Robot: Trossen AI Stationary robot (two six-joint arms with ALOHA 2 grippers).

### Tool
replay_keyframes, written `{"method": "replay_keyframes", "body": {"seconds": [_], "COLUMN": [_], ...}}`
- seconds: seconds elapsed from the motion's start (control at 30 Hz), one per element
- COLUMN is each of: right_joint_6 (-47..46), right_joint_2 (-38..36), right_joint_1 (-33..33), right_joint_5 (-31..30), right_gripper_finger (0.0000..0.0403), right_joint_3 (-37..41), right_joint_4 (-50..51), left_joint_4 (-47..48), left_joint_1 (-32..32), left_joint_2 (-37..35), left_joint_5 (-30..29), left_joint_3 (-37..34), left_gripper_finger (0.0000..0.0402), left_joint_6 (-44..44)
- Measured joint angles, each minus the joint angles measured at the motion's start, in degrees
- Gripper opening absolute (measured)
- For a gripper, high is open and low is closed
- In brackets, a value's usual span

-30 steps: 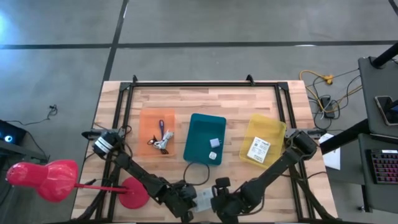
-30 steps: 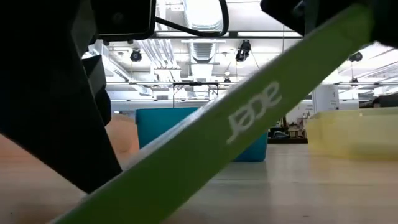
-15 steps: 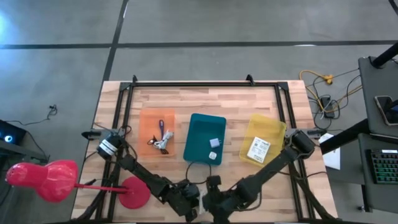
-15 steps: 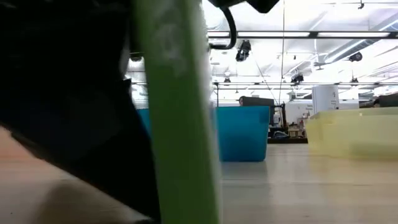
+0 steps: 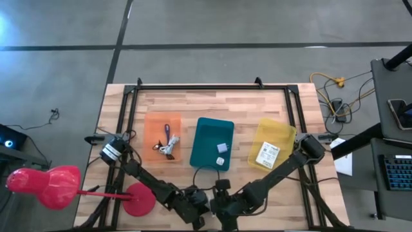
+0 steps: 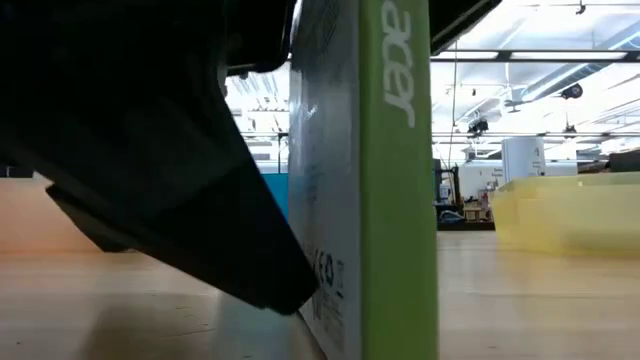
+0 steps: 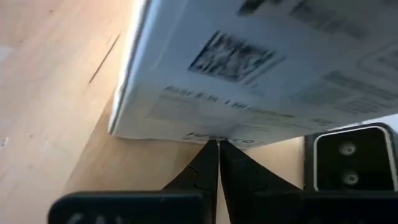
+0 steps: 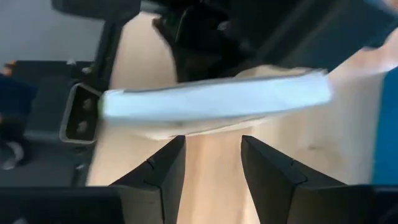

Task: Pick and place items into bin
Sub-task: Put the card reader box into the yellow bin

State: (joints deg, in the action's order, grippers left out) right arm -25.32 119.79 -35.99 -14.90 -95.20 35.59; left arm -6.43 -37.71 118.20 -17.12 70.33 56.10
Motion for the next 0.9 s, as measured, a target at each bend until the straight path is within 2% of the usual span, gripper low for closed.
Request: {"method": "replay_keyframes", "body": {"seconds": [0.27,0.47,0.6,0.77,0.9], "right_joint_6": [-1.97,-8.61,-6.25,5.70,13.33], "right_joint_2": [-0.03,-0.11,-0.38,-1.19,-1.23], "right_joint_1": [0.11,0.07,-0.13,-0.82,-1.03], "right_joint_5": [7.02,7.41,2.81,-4.74,-6.64], "right_gripper_finger": [0.0154,0.0172,0.0189,0.0204,0.0206], "right_joint_3": [0.09,0.09,0.09,0.07,0.07], "right_joint_4": [0.15,0.22,1.12,4.42,4.96], "left_joint_4": [0.08,0.06,0.08,0.04,0.03], "left_joint_1": [0.00,0.04,0.11,0.11,0.11], "left_joint_2": [-0.06,-0.06,-0.08,-0.14,-0.17], "left_joint_5": [-0.07,-0.07,-0.07,-0.07,-0.07], "left_joint_3": [0.26,0.26,0.26,0.26,0.26], "left_gripper_finger": [0.0000,0.0000,0.0000,0.0000,0.0000], "left_joint_6": [0.06,0.15,0.26,0.36,0.42]}}
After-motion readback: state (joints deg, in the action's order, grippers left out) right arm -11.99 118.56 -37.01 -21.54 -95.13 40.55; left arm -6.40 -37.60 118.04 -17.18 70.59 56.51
